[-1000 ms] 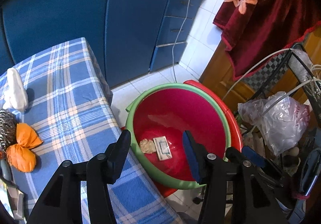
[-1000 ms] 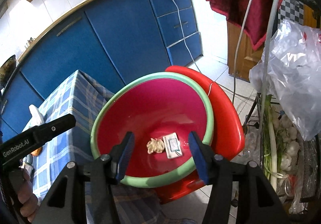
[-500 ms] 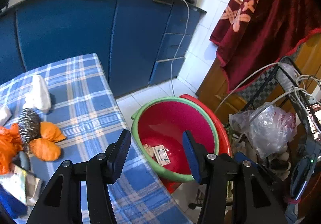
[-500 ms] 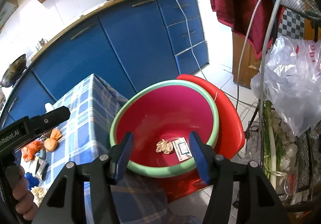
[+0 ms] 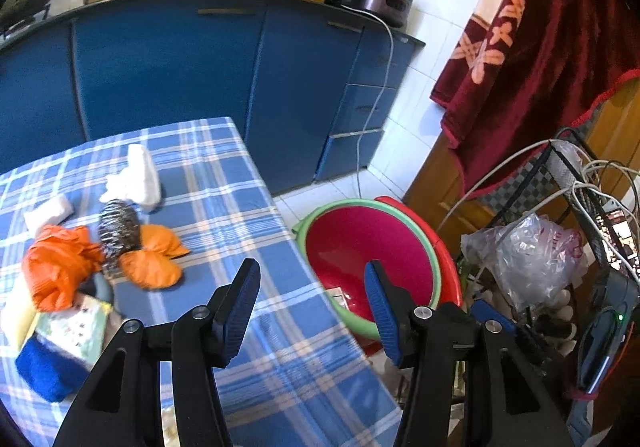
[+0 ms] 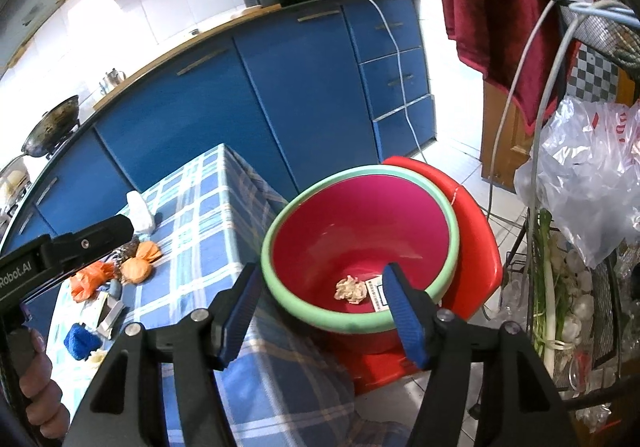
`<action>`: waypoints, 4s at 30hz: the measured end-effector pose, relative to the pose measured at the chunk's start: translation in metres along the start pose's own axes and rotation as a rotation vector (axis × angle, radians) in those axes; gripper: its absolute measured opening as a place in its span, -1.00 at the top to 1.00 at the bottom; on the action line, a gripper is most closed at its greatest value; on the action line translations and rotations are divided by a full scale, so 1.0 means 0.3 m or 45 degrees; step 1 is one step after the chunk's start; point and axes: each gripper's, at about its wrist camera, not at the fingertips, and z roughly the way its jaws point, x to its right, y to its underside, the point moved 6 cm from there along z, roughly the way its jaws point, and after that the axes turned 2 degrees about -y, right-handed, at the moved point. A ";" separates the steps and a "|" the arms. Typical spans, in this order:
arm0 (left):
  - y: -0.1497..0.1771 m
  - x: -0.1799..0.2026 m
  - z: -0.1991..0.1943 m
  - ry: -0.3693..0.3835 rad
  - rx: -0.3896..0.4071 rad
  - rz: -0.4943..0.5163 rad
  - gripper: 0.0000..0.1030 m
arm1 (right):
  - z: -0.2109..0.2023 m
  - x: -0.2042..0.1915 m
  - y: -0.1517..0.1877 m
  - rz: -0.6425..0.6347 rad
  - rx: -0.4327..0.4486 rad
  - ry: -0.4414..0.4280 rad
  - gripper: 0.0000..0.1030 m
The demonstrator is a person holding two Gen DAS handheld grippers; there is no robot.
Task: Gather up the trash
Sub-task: 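Move both open tools back from the basin over the table, then grasp crumpled white tissue with right tool while left tool approaches blue knitted cloth, then grasp the blue knitted cloth with the left tool and lift it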
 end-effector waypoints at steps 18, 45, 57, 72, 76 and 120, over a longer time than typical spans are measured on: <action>0.101 -0.222 -0.169 -0.166 0.019 -0.096 -0.09 | -0.042 -0.160 0.064 -0.100 -0.021 -0.081 -0.33; 0.348 -0.691 -0.378 -0.433 0.010 -0.402 -0.14 | -0.011 -0.487 0.281 -0.284 -0.225 -0.268 -0.37; 0.404 -0.776 -0.365 -0.440 -0.020 -0.471 -0.14 | 0.050 -0.593 0.348 -0.376 -0.287 -0.274 -0.51; 0.390 -0.799 -0.305 -0.413 -0.042 -0.489 -0.14 | 0.107 -0.692 0.398 -0.437 -0.339 -0.359 -0.45; 0.390 -0.800 -0.297 -0.411 -0.049 -0.488 -0.14 | 0.111 -0.711 0.407 -0.443 -0.349 -0.388 -0.25; 0.320 -0.664 -0.149 -0.279 -0.012 -0.388 0.60 | 0.043 -0.578 0.312 -0.370 -0.210 -0.393 0.47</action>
